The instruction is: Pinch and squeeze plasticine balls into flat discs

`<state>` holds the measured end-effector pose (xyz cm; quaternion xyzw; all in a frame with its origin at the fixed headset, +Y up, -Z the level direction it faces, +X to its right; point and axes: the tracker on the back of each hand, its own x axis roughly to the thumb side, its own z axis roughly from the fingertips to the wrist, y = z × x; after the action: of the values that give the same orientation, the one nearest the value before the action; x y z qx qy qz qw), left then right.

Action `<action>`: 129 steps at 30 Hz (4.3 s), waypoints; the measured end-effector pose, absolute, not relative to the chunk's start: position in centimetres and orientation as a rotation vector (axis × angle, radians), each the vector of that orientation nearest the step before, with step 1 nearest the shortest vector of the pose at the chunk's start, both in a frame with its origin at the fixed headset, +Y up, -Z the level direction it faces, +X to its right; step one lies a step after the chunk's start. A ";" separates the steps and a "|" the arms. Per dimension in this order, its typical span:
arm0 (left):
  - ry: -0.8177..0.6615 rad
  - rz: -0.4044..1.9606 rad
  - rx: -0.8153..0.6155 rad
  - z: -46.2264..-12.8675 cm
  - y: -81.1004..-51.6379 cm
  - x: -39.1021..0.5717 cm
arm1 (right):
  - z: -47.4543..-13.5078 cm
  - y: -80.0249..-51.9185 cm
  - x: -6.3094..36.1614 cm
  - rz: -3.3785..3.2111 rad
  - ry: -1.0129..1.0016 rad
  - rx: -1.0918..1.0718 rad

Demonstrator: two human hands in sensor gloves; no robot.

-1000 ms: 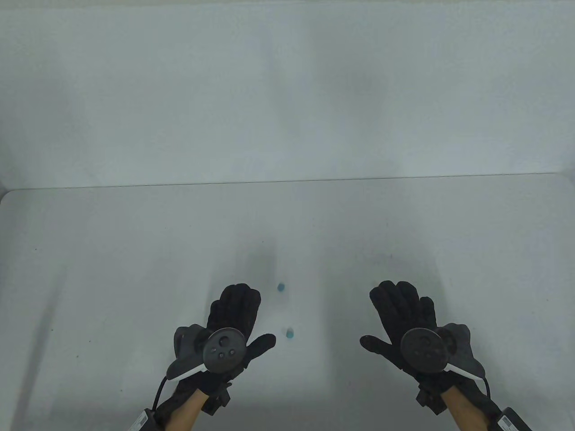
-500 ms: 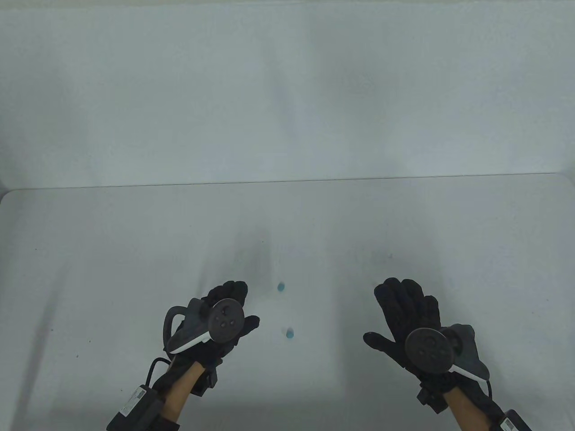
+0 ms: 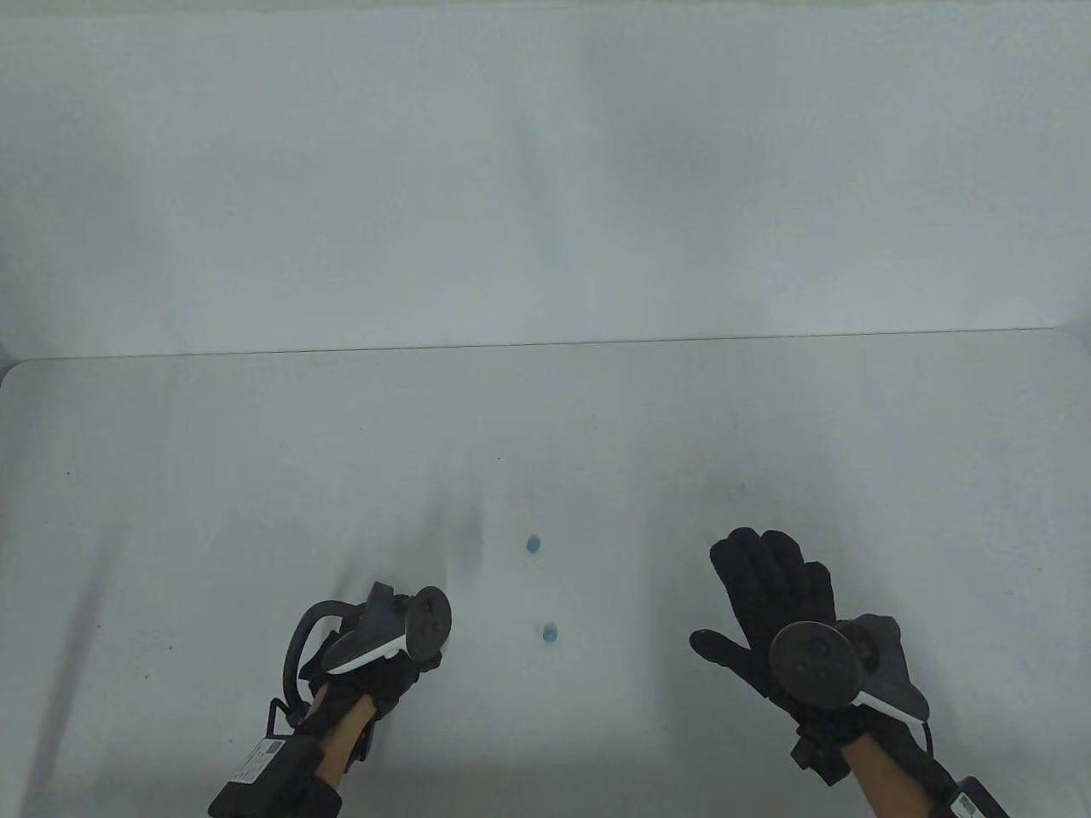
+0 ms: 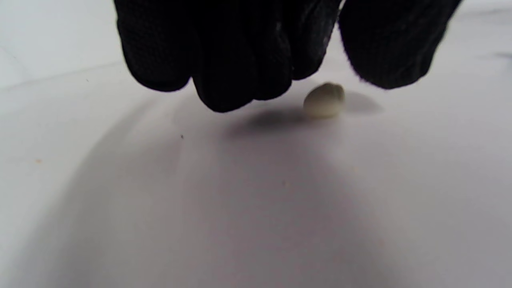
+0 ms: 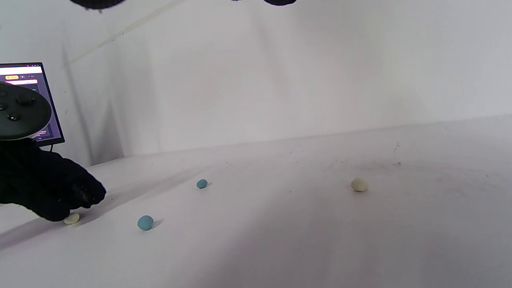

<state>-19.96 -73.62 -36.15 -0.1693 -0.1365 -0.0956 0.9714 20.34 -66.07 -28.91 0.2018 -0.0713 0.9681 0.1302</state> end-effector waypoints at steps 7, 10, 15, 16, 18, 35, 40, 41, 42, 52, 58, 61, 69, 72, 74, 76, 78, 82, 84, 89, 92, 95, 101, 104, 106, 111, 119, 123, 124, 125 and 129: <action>-0.295 -0.306 -0.313 -36.1 -74.3 -19.0 | -28.9 -66.1 20.4 2.815 -0.199 0.584; -0.296 -0.303 -0.300 -36.3 -74.4 -18.9 | -28.9 -66.1 20.4 2.810 -0.202 0.582; -0.273 -0.230 -0.302 -36.4 -74.4 -19.5 | -28.9 -66.1 20.4 2.812 -0.195 0.581; -0.261 -0.196 -0.301 -36.3 -74.3 -19.7 | -29.0 -66.1 20.4 2.808 -0.196 0.584; -0.248 -0.149 -0.308 -36.3 -73.9 -19.9 | -29.0 -66.1 20.4 2.805 -0.195 0.587; -0.299 0.991 -0.339 -35.1 -68.0 -18.6 | -29.0 -66.2 20.4 2.800 -0.192 0.586; -0.316 1.223 -0.425 -34.2 -69.2 -16.6 | -29.0 -66.2 20.4 2.798 -0.192 0.581; -0.325 1.284 -0.452 -34.0 -69.5 -16.2 | -29.0 -66.2 20.4 2.798 -0.192 0.581; -0.329 1.333 -0.471 -33.8 -69.8 -15.9 | -29.0 -66.3 20.4 2.798 -0.192 0.580; -0.292 1.484 -0.492 -32.9 -71.2 -14.9 | -29.1 -66.3 20.4 2.801 -0.184 0.577; -0.233 1.521 -0.509 -33.0 -71.9 -15.1 | -29.1 -66.3 20.4 2.803 -0.185 0.573; -0.162 1.550 -0.552 -33.1 -72.7 -15.5 | -29.1 -66.3 20.4 2.804 -0.185 0.570; -0.163 1.661 -0.581 -32.9 -72.5 -15.8 | -29.1 -66.4 20.4 2.797 -0.177 0.566; -0.153 1.689 -0.583 -32.9 -72.4 -15.9 | -29.1 -66.4 20.4 2.796 -0.175 0.568; -0.140 1.623 -0.553 -32.9 -72.2 -16.0 | -29.2 -66.4 20.4 2.795 -0.173 0.568; -0.147 1.594 -0.535 -32.9 -72.1 -16.0 | -29.2 -66.4 20.4 2.795 -0.172 0.568; -0.142 1.588 -0.531 -32.9 -72.0 -15.9 | -29.2 -66.4 20.4 2.796 -0.172 0.567; -0.161 1.573 -0.515 -33.0 -71.9 -16.0 | -29.2 -66.4 20.4 2.796 -0.170 0.565; -0.174 1.527 -0.482 -33.0 -71.7 -16.0 | -29.2 -66.4 20.4 2.794 -0.172 0.565; -0.126 1.565 -0.525 -33.1 -72.2 -16.2 | -29.2 -66.5 20.4 2.794 -0.173 0.563; -0.132 1.625 -0.553 -33.0 -72.7 -16.2 | -29.2 -66.5 20.4 2.793 -0.174 0.561; -0.160 1.754 -0.596 -32.9 -73.1 -16.2 | -29.2 -66.5 20.4 2.791 -0.175 0.559; -0.088 1.657 -0.532 -33.0 -73.2 -16.7 | -29.2 -66.5 20.4 2.790 -0.167 0.558; -0.056 1.623 -0.510 -32.9 -73.0 -16.8 | -29.2 -66.5 20.4 2.788 -0.167 0.559; -0.058 1.602 -0.496 -33.0 -72.9 -16.8 | -29.3 -66.5 20.4 2.789 -0.165 0.559; -0.082 1.574 -0.473 -33.0 -72.4 -16.7 | -29.3 -66.6 20.4 2.789 -0.168 0.560; -0.158 1.720 -0.583 -33.0 -73.1 -16.5 | -29.3 -66.6 20.4 2.787 -0.168 0.561; -0.131 1.647 -0.563 -33.2 -73.1 -16.7 | -29.3 -66.6 20.5 2.787 -0.168 0.559; -0.131 1.642 -0.558 -33.1 -73.1 -16.7 | -29.3 -66.6 20.5 2.787 -0.168 0.560; -0.125 1.637 -0.552 -33.1 -73.0 -16.7 | -29.3 -66.6 20.5 2.786 -0.168 0.560; -0.141 1.615 -0.516 -33.3 -72.7 -16.8 | -29.3 -66.6 20.4 2.786 -0.164 0.562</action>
<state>-16.79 -72.67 -33.29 -0.2282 -0.0622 0.7135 0.6595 20.44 -66.62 -29.31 0.1954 -0.0570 0.9680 0.1467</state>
